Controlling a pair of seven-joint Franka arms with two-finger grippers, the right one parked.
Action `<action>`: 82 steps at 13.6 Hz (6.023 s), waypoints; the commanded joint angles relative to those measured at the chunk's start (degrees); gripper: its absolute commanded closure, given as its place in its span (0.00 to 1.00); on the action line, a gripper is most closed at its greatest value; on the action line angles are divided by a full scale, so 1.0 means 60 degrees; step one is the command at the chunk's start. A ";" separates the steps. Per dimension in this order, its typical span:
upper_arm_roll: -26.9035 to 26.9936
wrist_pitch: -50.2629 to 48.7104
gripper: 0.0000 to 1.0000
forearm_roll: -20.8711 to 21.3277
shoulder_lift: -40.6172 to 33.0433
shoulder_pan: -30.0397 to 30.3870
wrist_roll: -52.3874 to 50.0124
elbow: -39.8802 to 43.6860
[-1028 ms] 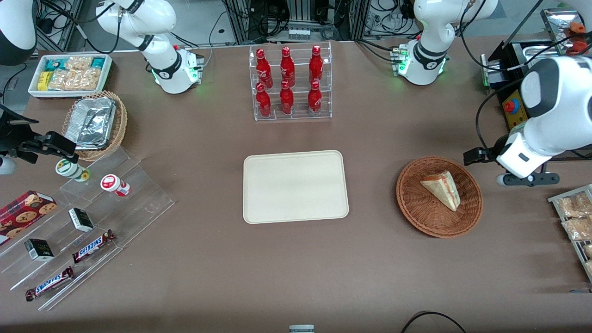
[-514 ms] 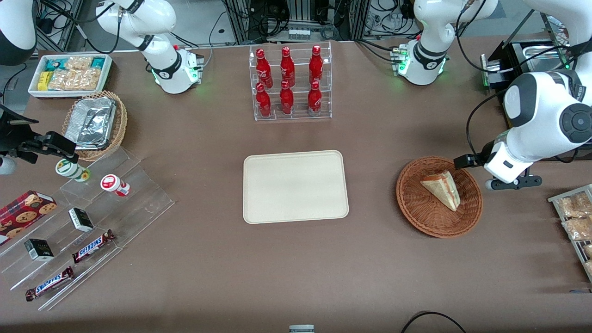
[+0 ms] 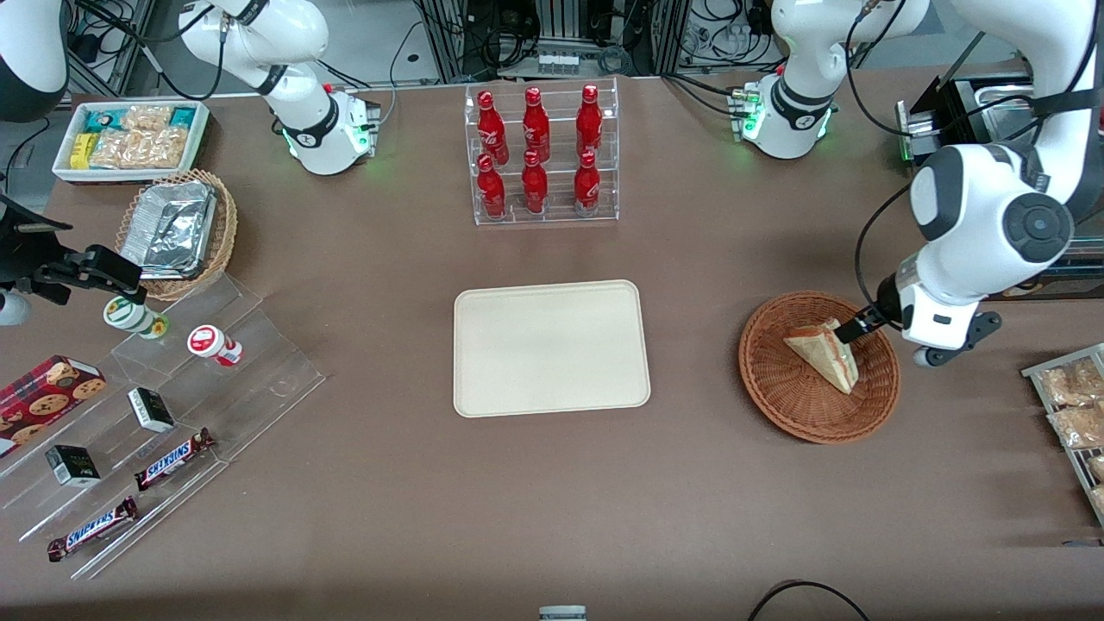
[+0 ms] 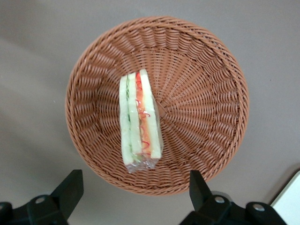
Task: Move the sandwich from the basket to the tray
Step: 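Lower the open left gripper onto the wrapped sandwich and close it, then lift the sandwich out of the basket and carry it over the tray, then lower the sandwich upright onto the tray with the left gripper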
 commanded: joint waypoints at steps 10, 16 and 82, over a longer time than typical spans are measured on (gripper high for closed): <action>0.0110 0.1933 0.00 -0.0564 0.0613 -0.0071 -0.1744 -0.0794; 0.0096 0.2006 0.00 -0.0579 0.1008 -0.0071 -0.1759 -0.0780; -0.3728 -0.2183 1.00 0.2410 0.7483 -0.4333 -0.4293 0.8170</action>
